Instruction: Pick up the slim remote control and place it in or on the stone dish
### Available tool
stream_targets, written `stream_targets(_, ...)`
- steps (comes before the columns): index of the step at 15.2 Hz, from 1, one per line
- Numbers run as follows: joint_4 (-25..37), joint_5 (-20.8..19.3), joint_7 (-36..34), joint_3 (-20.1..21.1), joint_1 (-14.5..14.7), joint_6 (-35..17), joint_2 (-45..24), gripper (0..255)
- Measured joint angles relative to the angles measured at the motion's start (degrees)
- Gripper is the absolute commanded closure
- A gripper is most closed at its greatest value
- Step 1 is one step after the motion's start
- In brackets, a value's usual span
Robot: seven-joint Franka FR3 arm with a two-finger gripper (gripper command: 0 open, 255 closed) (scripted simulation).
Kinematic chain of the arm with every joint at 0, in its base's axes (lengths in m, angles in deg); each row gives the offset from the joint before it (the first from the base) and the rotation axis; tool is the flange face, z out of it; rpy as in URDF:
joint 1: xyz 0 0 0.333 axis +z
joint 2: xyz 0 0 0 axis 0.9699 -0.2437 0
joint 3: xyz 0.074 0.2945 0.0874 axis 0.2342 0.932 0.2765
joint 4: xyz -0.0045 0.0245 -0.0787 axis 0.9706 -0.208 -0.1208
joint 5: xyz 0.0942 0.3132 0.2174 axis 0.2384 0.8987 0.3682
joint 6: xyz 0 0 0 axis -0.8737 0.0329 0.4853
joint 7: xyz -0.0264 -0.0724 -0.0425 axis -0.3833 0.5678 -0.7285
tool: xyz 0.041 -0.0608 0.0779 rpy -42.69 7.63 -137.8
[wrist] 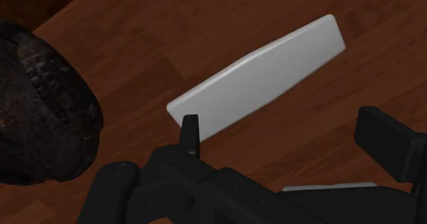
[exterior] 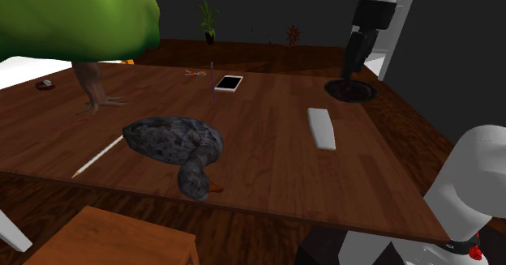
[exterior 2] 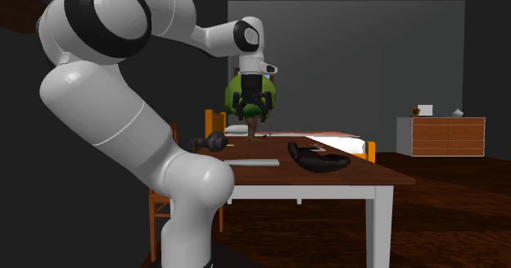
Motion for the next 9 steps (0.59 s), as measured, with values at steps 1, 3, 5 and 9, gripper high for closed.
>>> stream_targets(1,0.0,0.0,0.0,0.0,0.0,0.0,0.0,0)
stream_targets(3,-2.1,1.2,-6.2,2.4,-2.1,-1.9,0.1,0)
stream_targets(5,-4.2,3.1,-16.2,6.0,-5.2,-4.2,-0.5,0)
stream_targets(9,-8.7,7.5,-38.3,14.1,-11.8,-9.6,-2.1,0)
